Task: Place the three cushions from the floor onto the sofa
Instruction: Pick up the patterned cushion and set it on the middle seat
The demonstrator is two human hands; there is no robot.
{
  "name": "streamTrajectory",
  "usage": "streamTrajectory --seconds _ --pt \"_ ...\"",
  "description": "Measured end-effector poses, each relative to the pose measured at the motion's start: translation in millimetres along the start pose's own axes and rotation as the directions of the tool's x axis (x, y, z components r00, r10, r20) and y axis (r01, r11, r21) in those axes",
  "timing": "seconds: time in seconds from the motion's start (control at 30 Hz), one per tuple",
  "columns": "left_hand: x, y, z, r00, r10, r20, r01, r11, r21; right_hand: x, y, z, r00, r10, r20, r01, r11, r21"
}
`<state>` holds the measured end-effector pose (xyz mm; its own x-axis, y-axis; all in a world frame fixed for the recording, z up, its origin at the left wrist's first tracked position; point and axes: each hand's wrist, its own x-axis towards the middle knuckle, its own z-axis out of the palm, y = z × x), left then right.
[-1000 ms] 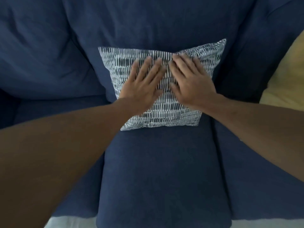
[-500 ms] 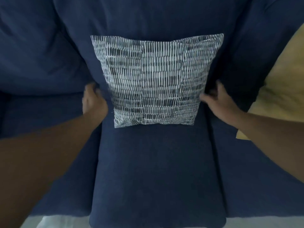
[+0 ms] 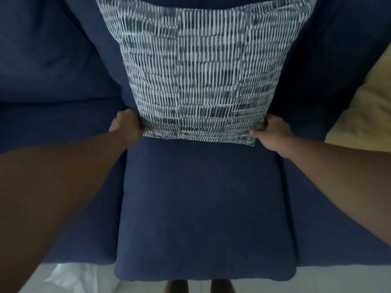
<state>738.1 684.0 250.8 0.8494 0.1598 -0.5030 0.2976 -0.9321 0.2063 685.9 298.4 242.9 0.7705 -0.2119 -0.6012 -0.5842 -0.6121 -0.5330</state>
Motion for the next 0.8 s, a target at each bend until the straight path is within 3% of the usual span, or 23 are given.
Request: streamTrajectory --seconds 0.1,0.17,0.2,0.23,0.3,0.33,0.37,0.4,0.5,0.63,0.8 --pt "-3.1 -13.0 8.6 1.000 0.026 0.016 -0.027 0.998 0.059 -2.0 0.2 2.4 0.999 -0.003 -0.037 0.003 1.000 -0.006" --pt "-10.1 -15.8 10.0 0.995 0.094 0.030 -0.093 0.994 -0.058 -3.7 -2.9 -1.5 0.996 -0.017 -0.087 0.020 0.999 0.033" --pt "-13.7 -13.0 5.5 0.997 0.076 -0.014 -0.077 0.976 -0.204 -4.8 -6.5 -6.4 0.991 -0.036 -0.130 0.051 0.992 0.112" --pt "-14.6 -7.1 -1.9 0.998 0.004 -0.067 -0.032 0.905 -0.424 -6.6 -12.0 -12.3 0.980 -0.061 -0.188 0.104 0.968 0.229" --pt "-11.4 7.6 -22.7 0.990 -0.120 -0.079 0.000 0.553 -0.833 -10.6 -29.5 -27.0 0.943 -0.126 -0.308 0.255 0.868 0.426" --pt "-9.3 14.2 -31.7 0.990 -0.126 -0.069 -0.017 0.373 -0.928 -11.8 -40.9 -33.7 0.926 -0.164 -0.341 0.317 0.828 0.463" --pt "-8.7 20.7 -39.5 0.991 -0.119 -0.062 -0.029 0.263 -0.964 -11.6 -53.5 -39.9 0.915 -0.200 -0.351 0.357 0.806 0.472" --pt "-7.4 28.5 -44.4 0.994 -0.099 -0.038 -0.016 0.215 -0.976 -11.4 -66.9 -45.3 0.911 -0.224 -0.348 0.375 0.800 0.468" --pt "-6.0 42.2 -46.7 0.992 -0.117 0.044 0.073 0.263 -0.962 -7.1 -101.7 -56.9 0.900 -0.241 -0.362 0.391 0.813 0.431" --pt "15.4 25.2 -31.1 0.994 -0.089 0.065 0.079 0.162 -0.984 -1.5 -108.4 -58.6 0.894 -0.229 -0.386 0.390 0.822 0.415" --pt "13.6 25.8 -31.4 0.994 -0.092 0.054 0.068 0.165 -0.984 -5.9 -102.8 -59.8 0.904 -0.191 -0.382 0.359 0.824 0.439"
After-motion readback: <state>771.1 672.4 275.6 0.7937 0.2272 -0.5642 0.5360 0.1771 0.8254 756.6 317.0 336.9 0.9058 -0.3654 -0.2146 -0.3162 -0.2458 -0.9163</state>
